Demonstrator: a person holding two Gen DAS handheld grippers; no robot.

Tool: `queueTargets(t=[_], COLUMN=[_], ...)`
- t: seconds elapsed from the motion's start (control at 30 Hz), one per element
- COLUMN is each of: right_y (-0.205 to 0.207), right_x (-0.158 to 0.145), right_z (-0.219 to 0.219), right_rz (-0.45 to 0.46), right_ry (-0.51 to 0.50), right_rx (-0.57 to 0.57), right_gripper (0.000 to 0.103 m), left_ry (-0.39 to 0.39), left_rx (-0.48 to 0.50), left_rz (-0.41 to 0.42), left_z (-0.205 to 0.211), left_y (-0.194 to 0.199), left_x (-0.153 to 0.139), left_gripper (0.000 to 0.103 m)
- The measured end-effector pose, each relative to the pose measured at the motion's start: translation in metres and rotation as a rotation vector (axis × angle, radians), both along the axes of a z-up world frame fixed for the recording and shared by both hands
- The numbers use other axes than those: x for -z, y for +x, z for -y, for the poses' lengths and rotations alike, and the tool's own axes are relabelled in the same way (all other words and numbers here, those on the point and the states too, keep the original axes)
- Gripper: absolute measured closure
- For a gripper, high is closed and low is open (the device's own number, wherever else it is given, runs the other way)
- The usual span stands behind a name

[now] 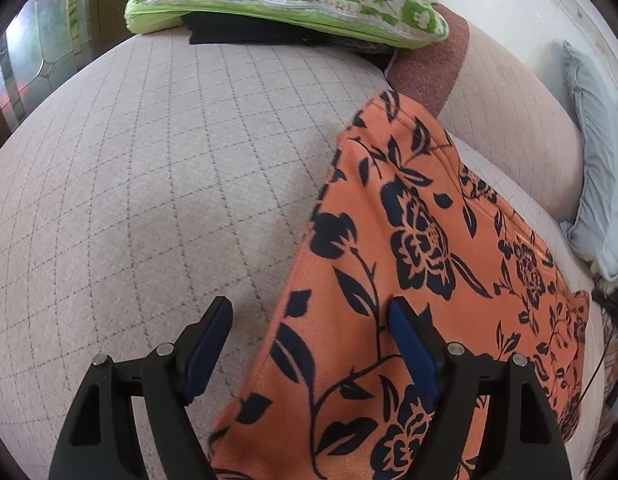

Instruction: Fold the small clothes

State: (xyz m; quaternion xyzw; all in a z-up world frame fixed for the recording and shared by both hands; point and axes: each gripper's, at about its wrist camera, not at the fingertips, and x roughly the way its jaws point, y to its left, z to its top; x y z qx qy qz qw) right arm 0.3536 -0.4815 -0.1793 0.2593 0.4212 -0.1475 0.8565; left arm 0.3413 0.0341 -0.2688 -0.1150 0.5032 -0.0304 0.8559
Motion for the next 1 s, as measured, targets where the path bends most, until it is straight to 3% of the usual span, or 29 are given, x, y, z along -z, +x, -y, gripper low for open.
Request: queueTargets(t=[0.1,0.2,0.3,0.37,0.43,0.57,0.73,0.8,0.9,1.0], right_y=[-0.030,-0.047,-0.035,-0.034,-0.035,-0.074,-0.137,-0.148,-0.141,-0.147], right_x=[0.004,0.017,0.057,0.053,0.045,0.021,0.024,0.036,0.069,0.050], right_z=[-0.012,-0.042,-0.050,-0.046,-0.046,-0.075,-0.131,-0.157,-0.180,-0.176], right_rz=[0.073,0.054,-0.030,0.043,0.023,0.112,0.177,0.159,-0.016,-0.018], right_ry=[0.125,0.066,0.078,0.073,0.102,0.146,0.230,0.243,0.202,0.260], right_rx=[-0.019,-0.080,-0.083,-0.036,-0.006,-0.107,-0.231,-0.274,-0.288,-0.284], right_gripper=[0.097,0.097,0.096,0.097,0.096,0.094,0.095,0.095,0.093,0.093], left_ry=[-0.014,0.009,0.061,0.053,0.019,-0.027,-0.032,-0.028,0.003,0.037], left_rx=[-0.007,0.010,0.028,0.030,-0.003,-0.088,-0.081,-0.040,0.054,0.106], left_rz=[0.015,0.007,-0.013,-0.023,-0.023,0.017,0.038,0.052,0.042,-0.040], left_z=[-0.002,0.003,0.009,0.008,-0.001,-0.026,-0.025,-0.016,0.009,0.022], left_y=[0.000,-0.001,-0.002,-0.001,0.001,-0.002,-0.017,-0.029,-0.043,-0.045], left_x=[-0.007,-0.006,0.002,0.002,-0.003,-0.021,-0.036,-0.041,-0.042,-0.022], left_gripper=[0.023,0.023,0.023,0.022,0.022,0.022,0.022,0.022,0.022,0.022])
